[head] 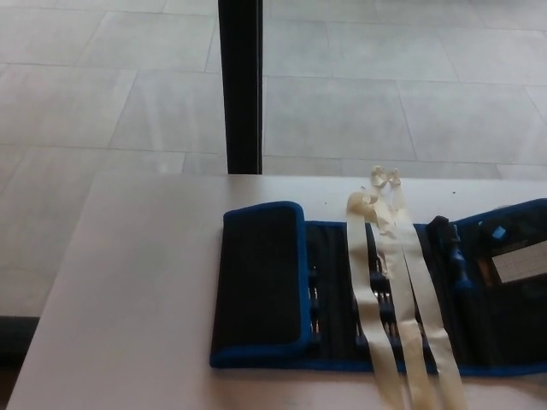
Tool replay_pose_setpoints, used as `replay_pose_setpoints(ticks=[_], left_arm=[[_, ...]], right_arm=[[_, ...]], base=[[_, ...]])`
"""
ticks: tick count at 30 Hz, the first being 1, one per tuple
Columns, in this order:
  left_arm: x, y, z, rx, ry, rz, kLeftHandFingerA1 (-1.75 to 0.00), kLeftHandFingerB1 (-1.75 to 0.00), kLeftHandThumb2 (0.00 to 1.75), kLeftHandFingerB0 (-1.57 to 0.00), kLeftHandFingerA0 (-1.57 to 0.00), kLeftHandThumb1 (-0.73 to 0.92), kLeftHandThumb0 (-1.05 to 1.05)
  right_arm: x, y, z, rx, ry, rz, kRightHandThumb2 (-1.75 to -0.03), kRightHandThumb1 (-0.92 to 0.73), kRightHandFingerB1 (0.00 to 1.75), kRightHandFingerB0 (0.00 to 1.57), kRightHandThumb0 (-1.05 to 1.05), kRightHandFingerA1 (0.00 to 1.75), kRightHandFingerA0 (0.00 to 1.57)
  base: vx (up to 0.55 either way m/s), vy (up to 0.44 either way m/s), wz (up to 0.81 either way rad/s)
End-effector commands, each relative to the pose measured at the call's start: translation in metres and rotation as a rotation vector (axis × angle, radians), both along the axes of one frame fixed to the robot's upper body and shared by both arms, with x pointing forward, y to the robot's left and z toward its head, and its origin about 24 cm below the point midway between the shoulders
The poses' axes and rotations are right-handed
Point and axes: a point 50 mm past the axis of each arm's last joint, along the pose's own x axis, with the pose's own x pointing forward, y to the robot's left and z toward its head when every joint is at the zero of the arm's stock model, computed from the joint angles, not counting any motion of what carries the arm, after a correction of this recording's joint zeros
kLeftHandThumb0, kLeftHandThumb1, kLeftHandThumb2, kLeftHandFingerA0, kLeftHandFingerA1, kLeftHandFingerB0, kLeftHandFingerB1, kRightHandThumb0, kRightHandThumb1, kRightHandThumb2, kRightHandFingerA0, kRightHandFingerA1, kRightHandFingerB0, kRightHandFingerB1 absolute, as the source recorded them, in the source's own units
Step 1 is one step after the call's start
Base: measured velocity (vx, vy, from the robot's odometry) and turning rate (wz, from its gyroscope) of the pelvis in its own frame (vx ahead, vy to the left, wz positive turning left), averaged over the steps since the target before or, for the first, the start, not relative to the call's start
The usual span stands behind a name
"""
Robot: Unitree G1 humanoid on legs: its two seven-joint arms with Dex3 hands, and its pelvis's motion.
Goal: The robot uses its right hand to lift an edge of the toolkit kept in middle of the desk and make one fold in it
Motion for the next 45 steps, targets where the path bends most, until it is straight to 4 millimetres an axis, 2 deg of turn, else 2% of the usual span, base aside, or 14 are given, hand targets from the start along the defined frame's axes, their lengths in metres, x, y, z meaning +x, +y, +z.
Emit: replay_pose_setpoints(ticks=[1, 2, 5, 11, 12, 19, 22, 23, 24, 26, 30, 32, 33, 45], left_arm=[[-0.001, 0.006, 0.004, 0.017, -0.006, 0.003, -0.54, -0.38, 0.8, -0.28, -0.39, 0.92, -0.93], [0.0, 0.006, 0.004, 0.019, -0.006, 0.009, -0.54, -0.38, 0.81, -0.27, -0.39, 0.92, -0.93], [0.001, 0.005, 0.003, 0.01, -0.013, -0.005, -0.56, -0.39, 0.82, -0.26, -0.38, 0.92, -0.96], [0.002, 0.003, 0.004, 0.012, -0.018, -0.004, -0.54, -0.39, 0.83, -0.26, -0.38, 0.92, -0.94], [0.003, 0.003, 0.004, 0.013, -0.014, -0.004, -0.54, -0.39, 0.83, -0.27, -0.39, 0.92, -0.95], [0.006, 0.006, 0.004, 0.017, -0.012, 0.029, -0.54, -0.4, 0.84, -0.3, -0.43, 0.92, -0.92], [0.006, 0.006, 0.005, 0.023, -0.003, 0.033, -0.53, -0.4, 0.86, -0.31, -0.44, 0.91, -0.94], [0.006, 0.006, 0.005, 0.022, -0.004, 0.026, -0.52, -0.39, 0.86, -0.27, -0.4, 0.92, -0.94], [0.005, 0.006, 0.005, 0.021, -0.008, 0.011, -0.52, -0.39, 0.86, -0.25, -0.39, 0.92, -0.94], [0.004, 0.006, 0.006, 0.023, -0.012, 0.006, -0.52, -0.39, 0.86, -0.25, -0.39, 0.92, -0.94], [0.003, 0.008, 0.004, 0.019, 0.008, 0.016, -0.49, -0.36, 0.83, -0.29, -0.4, 0.92, -0.9], [0.002, 0.007, 0.003, 0.018, 0.009, 0.017, -0.49, -0.36, 0.83, -0.29, -0.4, 0.92, -0.9], [0.003, 0.007, 0.004, 0.022, 0.001, 0.027, -0.51, -0.39, 0.84, -0.28, -0.41, 0.92, -0.93], [0.003, 0.007, 0.007, 0.032, 0.004, 0.019, -0.52, -0.39, 0.85, -0.29, -0.42, 0.91, -0.94]], right_arm=[[0.0, -0.014, 0.025, -0.061, -0.084, -0.009, -1.04, -0.69, 0.48, 0.17, -0.76, 0.56, 0.29], [0.0, -0.013, 0.026, -0.058, -0.09, -0.013, -0.66, -0.87, 0.38, 0.23, -0.76, 0.48, 0.34], [-0.003, -0.011, 0.021, -0.062, -0.075, -0.004, -1.04, -0.7, 0.48, 0.15, -0.77, 0.57, 0.29], [-0.008, -0.002, -0.004, -0.041, 0.03, 0.113, -0.99, -0.71, 0.46, 0.15, -0.76, 0.52, 0.22], [-0.009, -0.001, -0.005, -0.045, 0.044, 0.12, -0.67, -0.9, 0.34, 0.2, -0.72, 0.44, 0.28], [-0.04, -0.023, -0.036, -0.096, 0.278, 0.155, -1.0, -0.71, 0.48, 0.19, -0.75, 0.55, 0.26], [-0.049, -0.031, -0.042, -0.1, 0.317, 0.157, -0.67, -0.88, 0.41, 0.25, -0.76, 0.49, 0.31], [-0.052, -0.033, -0.044, -0.1, 0.33, 0.15, -1.09, -0.66, 0.48, 0.15, -0.73, 0.62, 0.37], [-0.057, -0.036, -0.047, -0.098, 0.35, 0.139, -0.65, -0.85, 0.42, 0.31, -0.81, 0.51, 0.38], [-0.058, -0.036, -0.049, -0.095, 0.351, 0.142, -0.65, -0.85, 0.42, 0.31, -0.81, 0.51, 0.38], [-0.053, -0.024, -0.053, -0.082, 0.358, 0.187, -1.06, -0.66, 0.54, 0.31, -0.77, 0.63, 0.4], [-0.053, -0.023, -0.053, -0.08, 0.358, 0.191, -1.06, -0.66, 0.54, 0.31, -0.77, 0.63, 0.4], [-0.045, -0.008, -0.052, -0.094, 0.352, 0.251, -0.65, -0.84, 0.43, 0.4, -0.75, 0.55, 0.46], [-0.018, 0.042, -0.038, -0.123, 0.317, 0.489, -0.66, -0.88, 0.44, 0.33, -0.7, 0.54, 0.43]], base=[[0.0, 0.0, 0.0], [0.0, 0.0, 0.0], [0.0, 0.0, 0.0], [0.0, 0.0, 0.0], [0.0, 0.0, 0.0], [0.0, 0.0, 0.0], [0.0, 0.0, 0.0], [0.0, 0.0, 0.0], [0.0, 0.0, 0.0], [0.0, 0.0, 0.0], [0.0, 0.0, 0.0], [0.0, 0.0, 0.0], [0.0, 0.0, 0.0], [0.0, 0.0, 0.01]])
